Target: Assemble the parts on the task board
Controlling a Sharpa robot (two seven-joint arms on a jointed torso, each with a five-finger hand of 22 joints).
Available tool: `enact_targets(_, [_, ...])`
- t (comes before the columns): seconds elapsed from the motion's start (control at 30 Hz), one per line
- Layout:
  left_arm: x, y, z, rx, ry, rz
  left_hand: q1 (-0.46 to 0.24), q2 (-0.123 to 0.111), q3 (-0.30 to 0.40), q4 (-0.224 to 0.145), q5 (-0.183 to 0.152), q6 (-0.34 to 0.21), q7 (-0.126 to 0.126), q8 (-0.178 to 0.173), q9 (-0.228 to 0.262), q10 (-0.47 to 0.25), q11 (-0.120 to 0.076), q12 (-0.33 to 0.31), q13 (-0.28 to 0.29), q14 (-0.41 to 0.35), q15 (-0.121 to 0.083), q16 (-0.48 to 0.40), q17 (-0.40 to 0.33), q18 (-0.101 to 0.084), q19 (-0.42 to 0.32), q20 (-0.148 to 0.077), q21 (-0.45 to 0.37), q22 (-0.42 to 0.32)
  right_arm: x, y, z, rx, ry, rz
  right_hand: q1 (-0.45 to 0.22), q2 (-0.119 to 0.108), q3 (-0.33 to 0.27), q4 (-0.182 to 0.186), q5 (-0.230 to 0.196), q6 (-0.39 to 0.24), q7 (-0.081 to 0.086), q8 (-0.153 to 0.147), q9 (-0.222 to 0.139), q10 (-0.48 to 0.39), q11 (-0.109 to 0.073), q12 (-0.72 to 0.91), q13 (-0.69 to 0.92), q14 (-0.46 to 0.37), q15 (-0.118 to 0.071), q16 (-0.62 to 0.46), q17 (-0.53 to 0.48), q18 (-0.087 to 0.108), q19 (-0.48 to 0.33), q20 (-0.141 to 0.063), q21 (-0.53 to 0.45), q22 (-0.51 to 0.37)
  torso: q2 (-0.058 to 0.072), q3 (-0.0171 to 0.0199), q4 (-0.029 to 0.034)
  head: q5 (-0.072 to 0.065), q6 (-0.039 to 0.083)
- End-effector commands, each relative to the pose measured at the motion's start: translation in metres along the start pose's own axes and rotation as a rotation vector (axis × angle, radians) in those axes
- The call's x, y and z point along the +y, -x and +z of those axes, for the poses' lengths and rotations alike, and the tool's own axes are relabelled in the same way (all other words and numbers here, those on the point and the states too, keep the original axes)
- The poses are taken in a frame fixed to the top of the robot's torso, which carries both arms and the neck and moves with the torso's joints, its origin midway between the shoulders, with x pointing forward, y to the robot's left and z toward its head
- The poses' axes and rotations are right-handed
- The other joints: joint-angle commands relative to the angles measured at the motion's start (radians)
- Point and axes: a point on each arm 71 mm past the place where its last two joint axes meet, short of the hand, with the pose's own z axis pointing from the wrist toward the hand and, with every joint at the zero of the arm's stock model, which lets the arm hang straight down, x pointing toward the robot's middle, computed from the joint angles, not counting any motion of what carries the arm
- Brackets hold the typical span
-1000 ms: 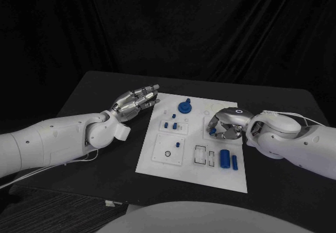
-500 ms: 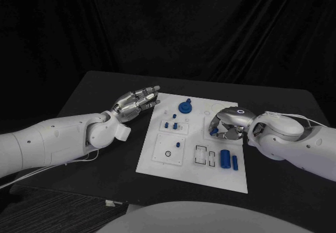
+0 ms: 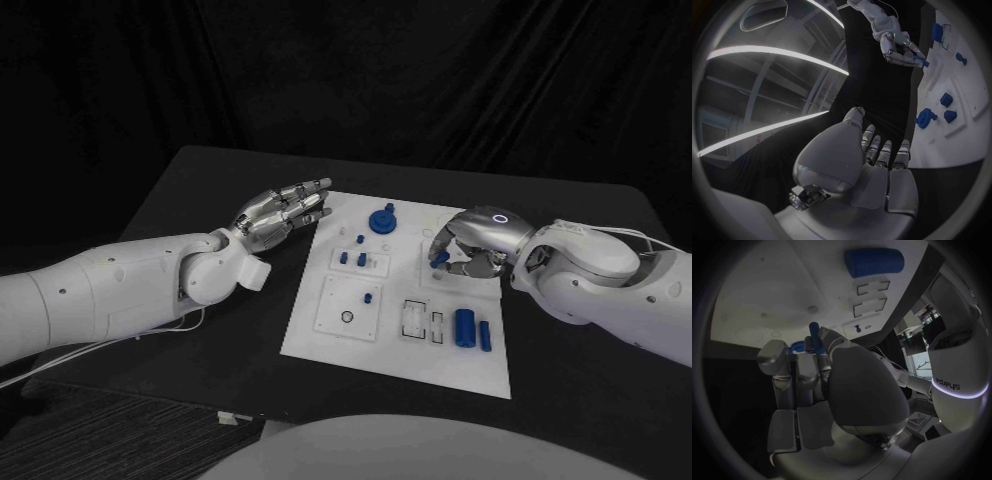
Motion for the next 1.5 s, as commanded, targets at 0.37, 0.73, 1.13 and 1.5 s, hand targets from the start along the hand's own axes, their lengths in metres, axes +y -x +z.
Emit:
enact_targets(0.37, [0.001,-0.003,0.002,0.014,-0.005,-0.016,0.005,0.003,0.007,0.0,0.003,0.001,0.002,0.003,0.001,-0.006,-0.001,0.0,0.0,-0.001,0.009,0.004,0.002,0.018,0.002,0.007,0.005,-0.001,0.057,0.036,0.017,-0.004,0.119,-0.057,0.01,0.009,0.003,-0.014,-0.016,0.0,-0.001,0.001,0.006,0.042,-0.031,0.004,0.019,-0.01,-0.007,-0.02,-0.019,0.014,-0.012,-0.003,-0.02,0.109,0.001,0.0,0.0001,0.003,0.0])
enact_targets(0.73, [0.001,-0.004,0.001,0.011,-0.016,-0.016,-0.013,0.004,0.008,0.012,-0.011,-0.002,0.004,0.004,0.001,-0.008,0.003,0.0,0.0,-0.005,0.002,0.003,0.0,0.018,0.0,0.003,0.004,-0.009,0.116,0.026,0.055,0.088,0.24,-0.086,0.01,0.008,0.008,-0.021,-0.019,-0.023,0.005,-0.013,0.007,0.036,-0.025,-0.003,0.019,-0.02,-0.003,-0.039,-0.039,0.018,-0.025,-0.002,-0.05,0.103,0.0,-0.0003,-0.0002,-0.004,0.0])
enact_targets(1.13, [-0.001,-0.003,-0.002,0.006,-0.021,-0.015,-0.032,0.007,0.007,0.03,-0.019,-0.001,0.007,0.006,0.001,-0.009,0.007,0.001,0.0,-0.008,-0.003,0.003,0.0,0.018,-0.001,-0.002,0.003,-0.013,0.142,-0.003,0.075,0.15,0.298,-0.11,0.006,0.003,0.01,-0.026,-0.018,-0.039,0.008,-0.024,0.006,0.036,-0.023,-0.006,0.02,-0.024,-0.001,-0.045,-0.045,0.019,-0.029,0.0,-0.06,0.101,0.001,-0.0004,0.0021,-0.001,0.0])
enact_targets(1.5, [-0.001,-0.003,-0.002,0.007,-0.021,-0.016,-0.03,0.008,0.01,0.029,-0.013,0.001,0.007,0.007,0.001,-0.011,0.007,0.0,0.0,-0.008,-0.001,0.004,0.0,0.018,-0.001,-0.002,0.004,-0.012,0.144,-0.021,0.079,0.184,0.301,-0.095,0.007,0.003,0.01,-0.028,-0.018,-0.04,0.008,-0.025,0.006,0.036,-0.023,-0.006,0.02,-0.023,-0.001,-0.045,-0.044,0.019,-0.029,0.0,-0.06,0.102,0.002,-0.0003,0.0007,-0.001,0.0])
